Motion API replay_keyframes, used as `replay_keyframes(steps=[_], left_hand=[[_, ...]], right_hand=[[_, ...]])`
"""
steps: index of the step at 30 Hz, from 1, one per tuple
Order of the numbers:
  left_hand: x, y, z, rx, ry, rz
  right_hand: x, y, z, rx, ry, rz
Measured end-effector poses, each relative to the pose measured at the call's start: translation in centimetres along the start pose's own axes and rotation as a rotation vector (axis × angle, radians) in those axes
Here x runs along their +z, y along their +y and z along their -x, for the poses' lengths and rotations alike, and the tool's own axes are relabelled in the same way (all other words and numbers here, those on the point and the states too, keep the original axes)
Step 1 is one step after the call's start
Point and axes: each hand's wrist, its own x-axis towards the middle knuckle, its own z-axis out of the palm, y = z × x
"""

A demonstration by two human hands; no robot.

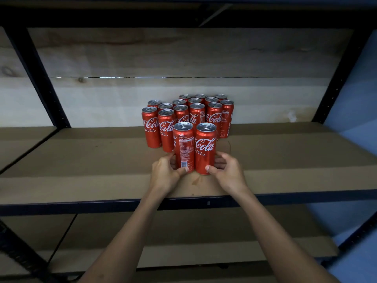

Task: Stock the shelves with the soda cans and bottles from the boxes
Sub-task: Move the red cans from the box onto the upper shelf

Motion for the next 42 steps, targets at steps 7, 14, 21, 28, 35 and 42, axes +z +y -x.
replay_keyframes(steps=[7,14,21,28,35,42], left_hand=[[1.8,-0.4,-3.7,-0.178,0.065,0.104],[2.9,-0.5,-5.5,-0.219,0.15,0.022],[3.2,-0.7,-6.0,-0.216,0.148,-0.018],[3.2,-1.1,-6.0,-0.204,0.139,-0.041],[2.5,-1.8,-4.9,-0.179,0.123,0.025],[0.5,-2.6,-1.2,0.026,-0.025,-0.168]], right_hand=[[2.1,0.3,-4.2,0.063,0.066,-0.073],[3.8,0.5,-6.8,0.115,0.139,-0.149],[4.2,0.3,-8.5,0.178,0.231,-0.054],[4.9,0.7,-8.3,0.17,0.246,-0.057],[3.0,1.0,-5.2,0.061,0.189,0.008],[1.1,1.2,0.9,-0.15,0.004,0.405]])
